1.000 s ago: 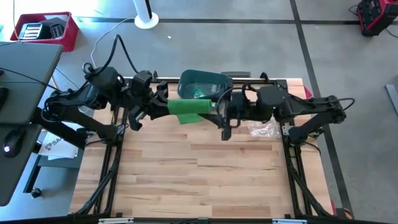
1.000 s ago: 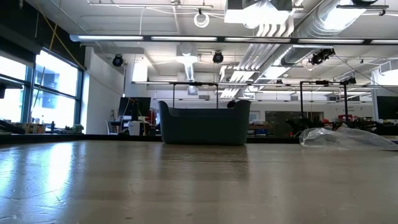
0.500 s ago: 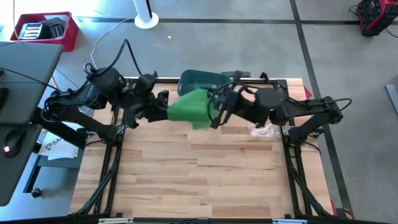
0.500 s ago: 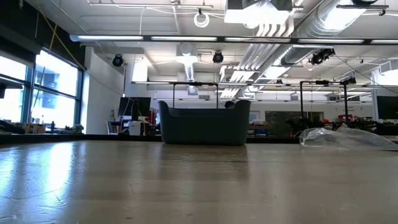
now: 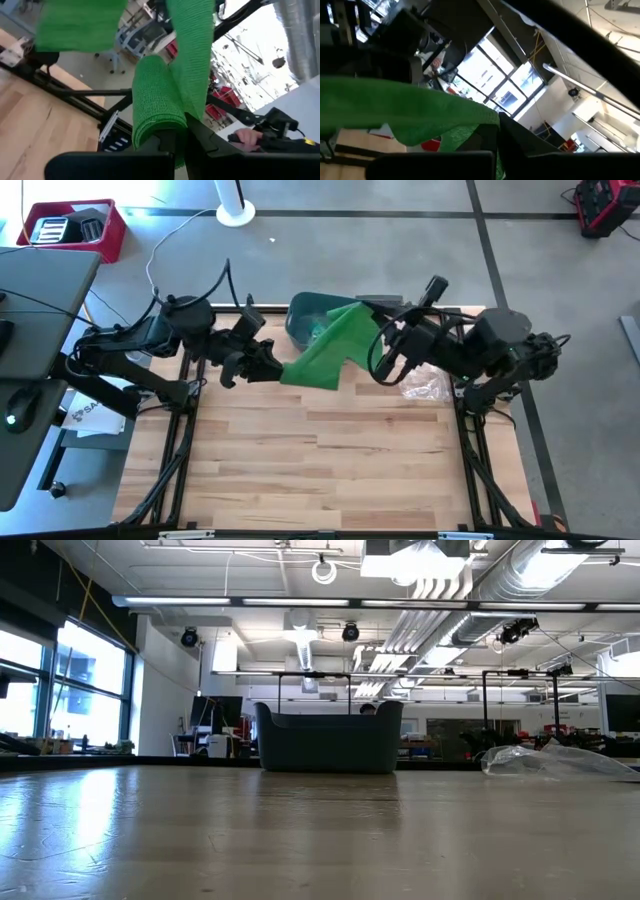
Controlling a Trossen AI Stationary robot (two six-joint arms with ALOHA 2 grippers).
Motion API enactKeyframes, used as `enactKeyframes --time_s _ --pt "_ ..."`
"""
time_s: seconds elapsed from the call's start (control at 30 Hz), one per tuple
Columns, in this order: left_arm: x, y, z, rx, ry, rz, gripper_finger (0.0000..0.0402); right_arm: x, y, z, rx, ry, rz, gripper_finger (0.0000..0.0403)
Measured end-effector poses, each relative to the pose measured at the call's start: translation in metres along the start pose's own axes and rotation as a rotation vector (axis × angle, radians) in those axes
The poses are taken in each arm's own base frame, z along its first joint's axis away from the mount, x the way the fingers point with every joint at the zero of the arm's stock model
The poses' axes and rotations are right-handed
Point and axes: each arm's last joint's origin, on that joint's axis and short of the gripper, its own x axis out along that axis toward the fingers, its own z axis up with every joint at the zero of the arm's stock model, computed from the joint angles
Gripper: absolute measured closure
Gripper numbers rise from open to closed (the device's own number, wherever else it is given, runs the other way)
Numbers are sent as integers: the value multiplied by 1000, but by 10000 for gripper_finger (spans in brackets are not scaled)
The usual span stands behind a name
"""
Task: Roll bandage
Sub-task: Roll the green bandage
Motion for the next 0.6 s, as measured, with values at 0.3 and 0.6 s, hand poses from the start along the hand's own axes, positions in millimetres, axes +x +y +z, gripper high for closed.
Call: enactKeyframes --time_s 0.3,0.6 --pt "8 8 -9 -43 46 28 396 7 -1 5 -31 0 -1 402" --pt "6 -17 -12 -1 -1 -147 396 13 0 -33 135 221 124 403"
